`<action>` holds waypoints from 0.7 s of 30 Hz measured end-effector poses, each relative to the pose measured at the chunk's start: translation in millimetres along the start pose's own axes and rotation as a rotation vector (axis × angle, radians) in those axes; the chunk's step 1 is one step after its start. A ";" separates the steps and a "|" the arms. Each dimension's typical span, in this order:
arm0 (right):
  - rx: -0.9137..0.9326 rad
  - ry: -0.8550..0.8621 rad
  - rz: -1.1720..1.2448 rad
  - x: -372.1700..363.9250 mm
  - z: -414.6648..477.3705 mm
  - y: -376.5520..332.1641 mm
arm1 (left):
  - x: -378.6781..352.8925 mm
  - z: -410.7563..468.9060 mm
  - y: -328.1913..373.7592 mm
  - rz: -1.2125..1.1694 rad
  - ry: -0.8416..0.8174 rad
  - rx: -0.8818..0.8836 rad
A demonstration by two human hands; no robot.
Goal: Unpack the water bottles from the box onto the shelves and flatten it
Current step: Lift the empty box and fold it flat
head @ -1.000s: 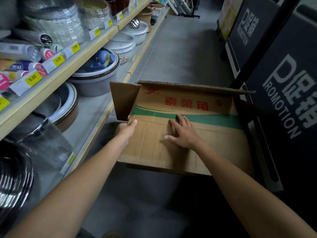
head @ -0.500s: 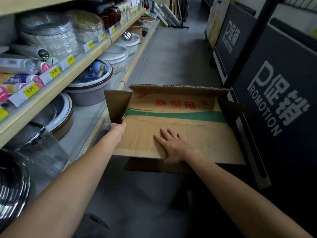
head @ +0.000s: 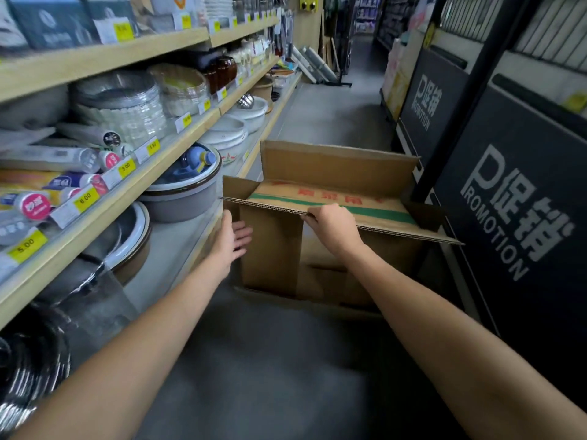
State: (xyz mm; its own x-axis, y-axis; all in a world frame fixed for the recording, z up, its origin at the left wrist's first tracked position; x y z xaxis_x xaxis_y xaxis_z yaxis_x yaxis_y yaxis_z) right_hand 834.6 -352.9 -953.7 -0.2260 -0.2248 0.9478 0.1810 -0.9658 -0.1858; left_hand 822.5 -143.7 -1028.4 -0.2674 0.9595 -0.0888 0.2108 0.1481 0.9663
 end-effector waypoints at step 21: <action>-0.363 0.245 0.155 62.5 57.2 20.6 | -9.9 29.9 -36.5 0.634 0.173 0.076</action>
State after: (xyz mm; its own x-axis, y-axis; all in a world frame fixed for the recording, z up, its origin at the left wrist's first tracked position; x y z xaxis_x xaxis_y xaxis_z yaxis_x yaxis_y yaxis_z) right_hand 878.9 -379.4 -883.5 -0.4506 -0.3516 0.8206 -0.1067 -0.8914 -0.4405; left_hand 845.6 -151.4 -1069.9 -0.2158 0.8150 0.5378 0.4413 -0.4098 0.7983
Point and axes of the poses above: each hand's wrist, its own z-axis towards the middle knuckle, its own x-axis out of the back of the hand, y = z × x, the point moved 3 cm from there along z, towards the middle knuckle, and after that the axes turned 9 degrees about -x, right-handed, at the moved point
